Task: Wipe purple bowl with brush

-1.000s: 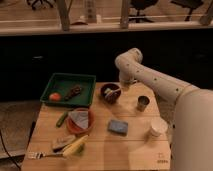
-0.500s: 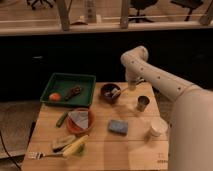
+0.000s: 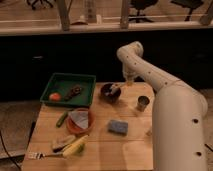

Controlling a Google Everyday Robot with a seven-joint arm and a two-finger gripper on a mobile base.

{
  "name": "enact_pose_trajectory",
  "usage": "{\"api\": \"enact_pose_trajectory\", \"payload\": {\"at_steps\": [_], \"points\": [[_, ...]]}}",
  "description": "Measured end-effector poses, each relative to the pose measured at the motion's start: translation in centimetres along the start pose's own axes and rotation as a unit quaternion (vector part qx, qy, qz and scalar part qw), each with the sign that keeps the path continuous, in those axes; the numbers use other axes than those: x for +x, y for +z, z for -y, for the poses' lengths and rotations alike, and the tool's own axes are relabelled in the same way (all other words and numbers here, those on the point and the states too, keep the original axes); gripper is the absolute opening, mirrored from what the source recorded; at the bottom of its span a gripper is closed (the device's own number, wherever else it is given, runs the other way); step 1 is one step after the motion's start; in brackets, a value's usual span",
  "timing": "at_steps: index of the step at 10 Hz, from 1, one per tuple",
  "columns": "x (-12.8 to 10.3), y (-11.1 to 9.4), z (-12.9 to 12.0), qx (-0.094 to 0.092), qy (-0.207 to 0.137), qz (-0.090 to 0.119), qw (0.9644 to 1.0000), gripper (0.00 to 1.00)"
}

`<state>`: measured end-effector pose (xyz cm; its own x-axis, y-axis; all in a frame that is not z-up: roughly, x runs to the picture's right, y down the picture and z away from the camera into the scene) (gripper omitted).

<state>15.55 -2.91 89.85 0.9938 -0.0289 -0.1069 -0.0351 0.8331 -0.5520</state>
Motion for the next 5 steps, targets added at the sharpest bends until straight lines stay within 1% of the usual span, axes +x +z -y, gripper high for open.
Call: {"api": "enact_pose_trajectory", "payload": {"at_steps": [1,2,3,4,5], "points": [[-1.6,-0.1,0.2,0.0,-0.013,0.005,0.9999,0.04],[-2.3,-0.4,0.0,0.0,-0.026,0.01,0.9996,0.04],[-2.8,-0.7,-0.4,0.005,-0.036,0.016,0.9992,0.04],[-3.5,-1.0,-0.9,0.007,-0.045,0.023,0.9987,0.04],[-3.6,-1.2,-1.8,0.009,-0.051,0.028,0.9982,0.04]]}}
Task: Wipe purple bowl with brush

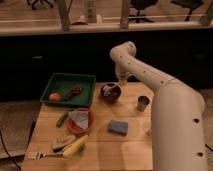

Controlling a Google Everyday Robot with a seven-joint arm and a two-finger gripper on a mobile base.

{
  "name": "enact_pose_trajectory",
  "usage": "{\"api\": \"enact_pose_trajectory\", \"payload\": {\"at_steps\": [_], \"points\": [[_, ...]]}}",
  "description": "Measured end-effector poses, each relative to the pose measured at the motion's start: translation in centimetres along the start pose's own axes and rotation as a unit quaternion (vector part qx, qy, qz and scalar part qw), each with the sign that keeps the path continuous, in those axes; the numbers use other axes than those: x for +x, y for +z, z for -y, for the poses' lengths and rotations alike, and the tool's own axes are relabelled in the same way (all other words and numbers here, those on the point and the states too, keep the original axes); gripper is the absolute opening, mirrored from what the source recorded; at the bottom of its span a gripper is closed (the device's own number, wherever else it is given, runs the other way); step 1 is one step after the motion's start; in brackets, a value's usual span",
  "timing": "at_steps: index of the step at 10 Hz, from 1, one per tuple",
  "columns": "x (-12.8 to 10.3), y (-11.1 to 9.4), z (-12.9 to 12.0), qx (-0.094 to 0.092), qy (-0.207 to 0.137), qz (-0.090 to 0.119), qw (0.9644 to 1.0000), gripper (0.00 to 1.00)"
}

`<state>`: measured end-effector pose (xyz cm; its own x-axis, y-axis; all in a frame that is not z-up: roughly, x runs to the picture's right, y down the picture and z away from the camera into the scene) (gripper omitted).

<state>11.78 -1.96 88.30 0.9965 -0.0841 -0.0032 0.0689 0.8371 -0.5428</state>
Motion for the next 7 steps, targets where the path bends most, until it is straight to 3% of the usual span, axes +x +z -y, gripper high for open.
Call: {"api": "enact_pose_trajectory", "payload": {"at_steps": [3,5,7], "points": [[0.9,-0.3,-3.1,0.002,0.001,0.007,1.0,0.04],[3.5,-0.2,-4.3,0.0,0.021,0.004,0.9998,0.04],[5.8,-0.1,-3.8,0.002,0.043,-0.006,0.9991,0.04]]}}
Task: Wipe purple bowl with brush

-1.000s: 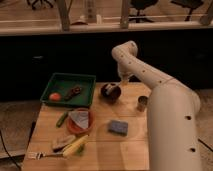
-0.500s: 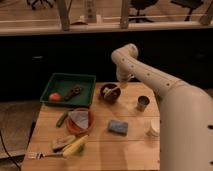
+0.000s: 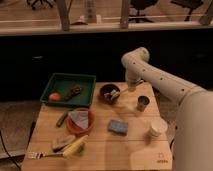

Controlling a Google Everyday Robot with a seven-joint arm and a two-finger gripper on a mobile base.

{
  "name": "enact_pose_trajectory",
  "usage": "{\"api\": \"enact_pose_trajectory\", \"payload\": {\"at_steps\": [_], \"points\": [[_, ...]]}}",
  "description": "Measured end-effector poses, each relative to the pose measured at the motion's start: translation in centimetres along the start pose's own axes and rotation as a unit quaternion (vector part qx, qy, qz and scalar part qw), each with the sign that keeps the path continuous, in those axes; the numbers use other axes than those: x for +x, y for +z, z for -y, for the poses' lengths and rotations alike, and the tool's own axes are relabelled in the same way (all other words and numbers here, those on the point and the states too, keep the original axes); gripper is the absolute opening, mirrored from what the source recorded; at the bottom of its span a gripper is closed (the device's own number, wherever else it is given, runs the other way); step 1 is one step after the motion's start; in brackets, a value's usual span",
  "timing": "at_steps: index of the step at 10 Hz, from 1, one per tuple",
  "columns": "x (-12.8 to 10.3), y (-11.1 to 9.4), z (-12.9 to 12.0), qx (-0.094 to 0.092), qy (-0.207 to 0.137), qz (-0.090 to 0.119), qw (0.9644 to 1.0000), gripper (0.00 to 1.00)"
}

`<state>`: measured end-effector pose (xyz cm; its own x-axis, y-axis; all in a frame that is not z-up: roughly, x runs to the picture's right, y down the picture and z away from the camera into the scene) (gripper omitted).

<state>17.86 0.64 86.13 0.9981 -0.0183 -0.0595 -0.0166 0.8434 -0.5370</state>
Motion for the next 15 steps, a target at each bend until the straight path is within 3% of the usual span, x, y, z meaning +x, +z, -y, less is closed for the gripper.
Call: {"api": "enact_pose_trajectory", "payload": {"at_steps": [2,6,10,12,15], "points": [[0.7,0.4,2.2,-0.002,0.011,-0.012,0.9999,0.04],[-1.8,0.5,5.1,0.001,0.0,-0.013,0.9999,0.04],[-5.6,0.0,3.9,0.007,-0.053,0.014,0.9985,0.04],[-5.6,-0.2,2.2,0.007,-0.073,0.019,0.9971,0.04],[-2.9,0.2,0.9,0.001,-0.066,0.013,0.9977,0.04]]}}
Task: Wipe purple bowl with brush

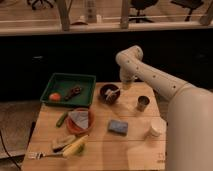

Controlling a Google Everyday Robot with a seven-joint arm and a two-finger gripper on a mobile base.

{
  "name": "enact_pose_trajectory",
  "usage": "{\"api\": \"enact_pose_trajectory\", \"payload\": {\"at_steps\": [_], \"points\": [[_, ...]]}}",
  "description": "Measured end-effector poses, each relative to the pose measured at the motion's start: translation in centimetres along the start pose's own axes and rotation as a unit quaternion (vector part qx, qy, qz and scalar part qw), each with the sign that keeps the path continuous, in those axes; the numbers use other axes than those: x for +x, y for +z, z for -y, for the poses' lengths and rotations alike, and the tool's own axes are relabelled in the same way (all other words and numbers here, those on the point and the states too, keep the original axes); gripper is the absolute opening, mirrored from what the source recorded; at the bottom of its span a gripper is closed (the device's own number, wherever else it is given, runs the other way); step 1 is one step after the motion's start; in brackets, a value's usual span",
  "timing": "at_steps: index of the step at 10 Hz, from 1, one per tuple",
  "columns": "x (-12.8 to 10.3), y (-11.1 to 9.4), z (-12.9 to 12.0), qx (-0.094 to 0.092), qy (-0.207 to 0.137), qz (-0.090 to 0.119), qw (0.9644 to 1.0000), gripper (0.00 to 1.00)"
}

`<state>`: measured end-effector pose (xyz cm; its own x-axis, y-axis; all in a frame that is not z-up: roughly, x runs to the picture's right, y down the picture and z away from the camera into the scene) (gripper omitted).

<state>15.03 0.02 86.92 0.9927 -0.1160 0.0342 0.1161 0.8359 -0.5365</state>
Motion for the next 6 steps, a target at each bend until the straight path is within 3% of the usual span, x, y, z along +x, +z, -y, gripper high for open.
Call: {"api": "enact_pose_trajectory", "payload": {"at_steps": [3,6], "points": [[3.3,1.0,0.1,-0.012,0.033,-0.021,0.9992,0.04],[3.3,1.7,2.6,-0.004,0.053,-0.034,0.998,0.04]]}}
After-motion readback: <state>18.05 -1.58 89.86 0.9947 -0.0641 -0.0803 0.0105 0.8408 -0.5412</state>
